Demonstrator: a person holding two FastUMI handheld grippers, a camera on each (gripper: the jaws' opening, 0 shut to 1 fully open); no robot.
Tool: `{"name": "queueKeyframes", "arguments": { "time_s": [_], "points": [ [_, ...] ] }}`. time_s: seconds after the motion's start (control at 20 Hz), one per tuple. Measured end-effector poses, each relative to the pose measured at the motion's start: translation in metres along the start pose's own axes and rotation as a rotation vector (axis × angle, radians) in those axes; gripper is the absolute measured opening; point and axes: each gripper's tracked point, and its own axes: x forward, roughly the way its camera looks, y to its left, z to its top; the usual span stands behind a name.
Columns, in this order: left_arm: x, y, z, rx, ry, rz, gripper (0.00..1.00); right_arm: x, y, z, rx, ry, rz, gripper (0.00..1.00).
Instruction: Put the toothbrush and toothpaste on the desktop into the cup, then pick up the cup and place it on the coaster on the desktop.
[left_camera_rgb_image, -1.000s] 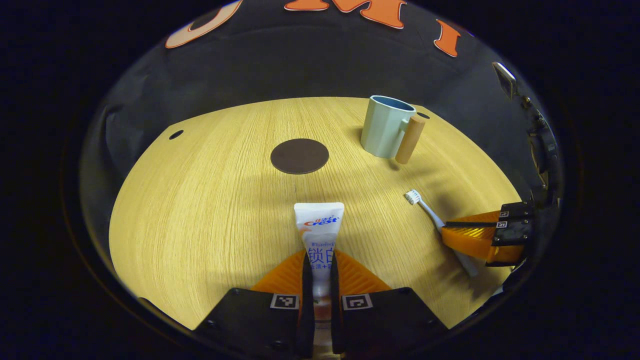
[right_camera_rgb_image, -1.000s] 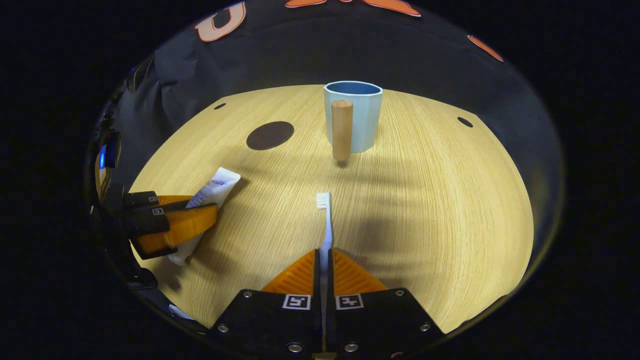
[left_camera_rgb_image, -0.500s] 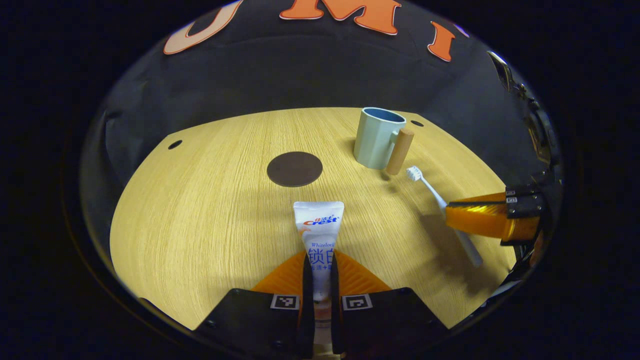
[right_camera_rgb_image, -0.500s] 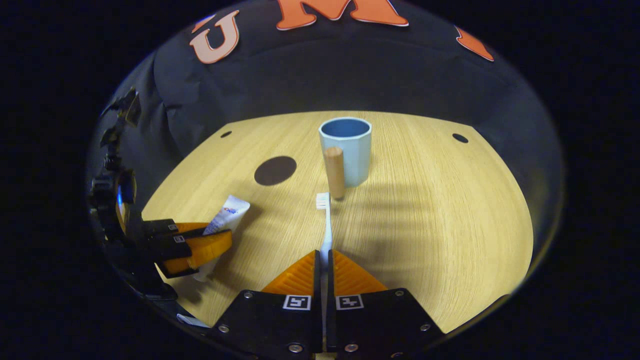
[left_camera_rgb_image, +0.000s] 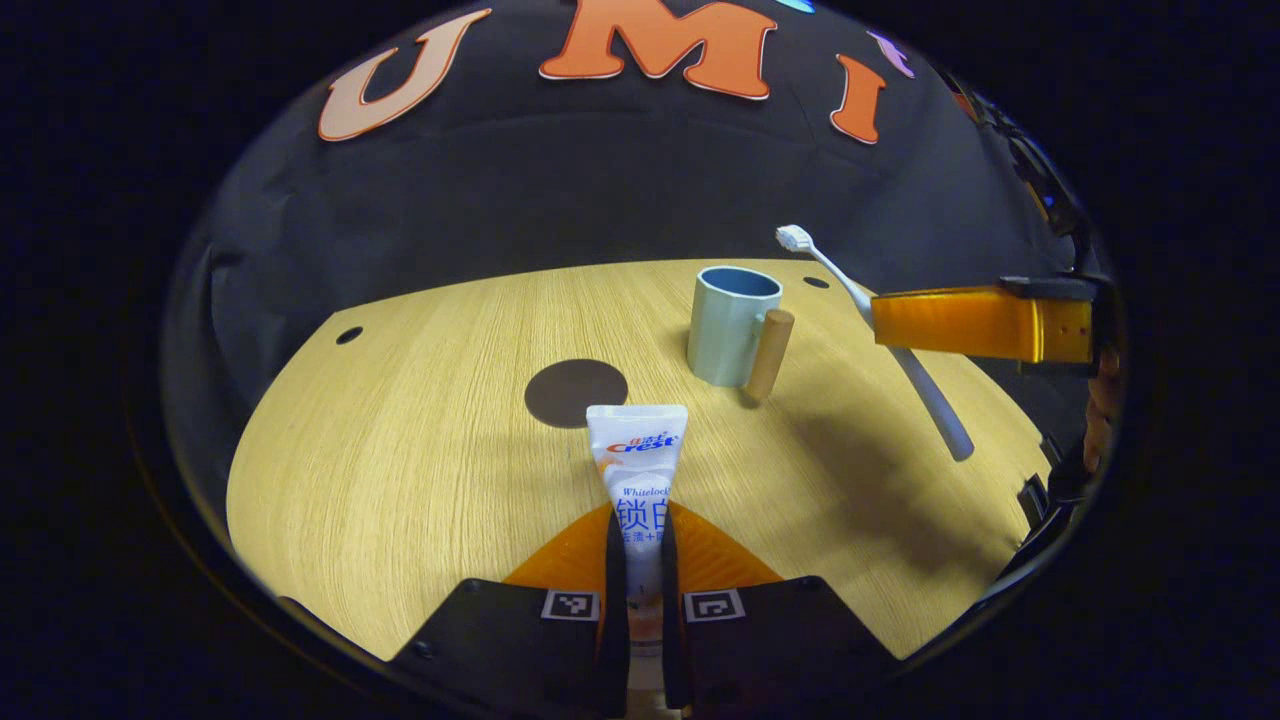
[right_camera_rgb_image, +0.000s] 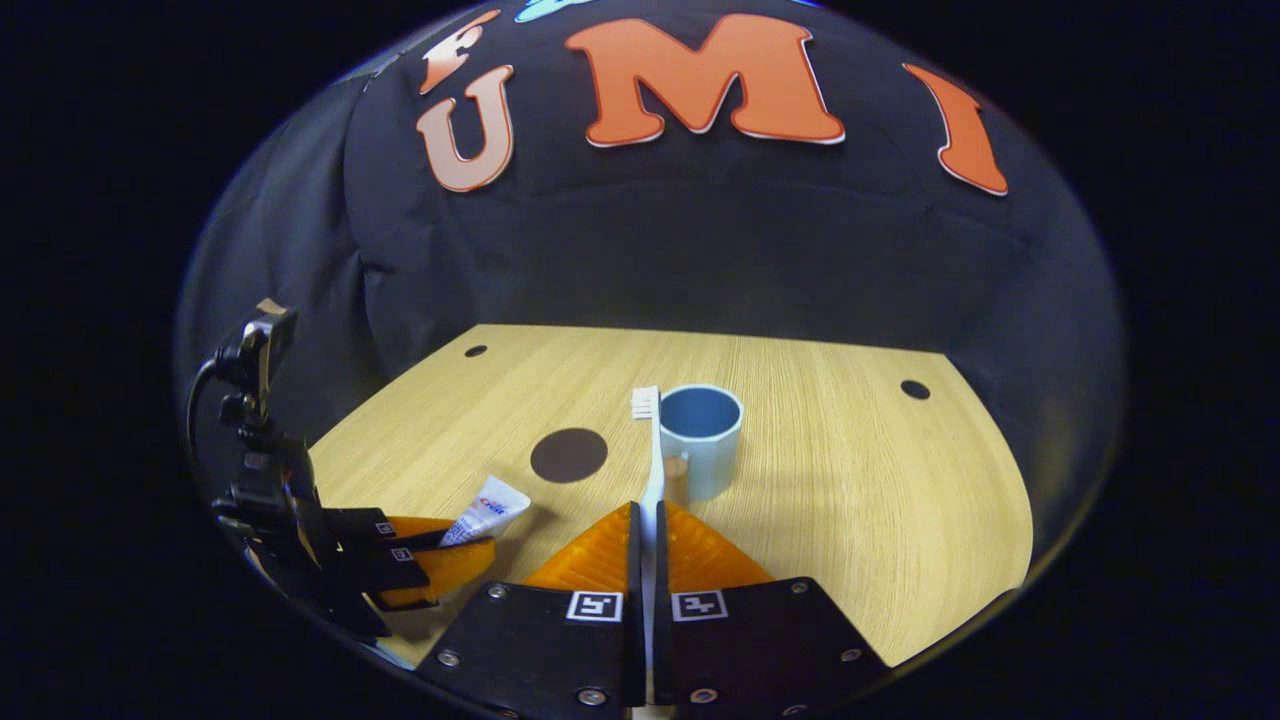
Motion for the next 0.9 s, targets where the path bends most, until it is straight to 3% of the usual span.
{"name": "queueKeyframes", "arguments": {
  "time_s": [0.4, 0.65, 0.9],
  "points": [
    [-0.021, 0.003, 0.024, 0.031, -0.095, 0.013, 0.17, 0.01, -0.004, 0.063, -0.018, -0.175, 0.027, 0.04],
    [-0.024, 0.005, 0.029, 0.027, -0.136, 0.014, 0.17, 0.024, -0.004, 0.096, 0.046, -0.293, 0.086, 0.04],
    [-0.033, 0.007, 0.038, 0.025, -0.191, 0.033, 0.15, 0.037, -0.017, 0.139, 0.068, -0.457, 0.074, 0.03]
  ]
}}
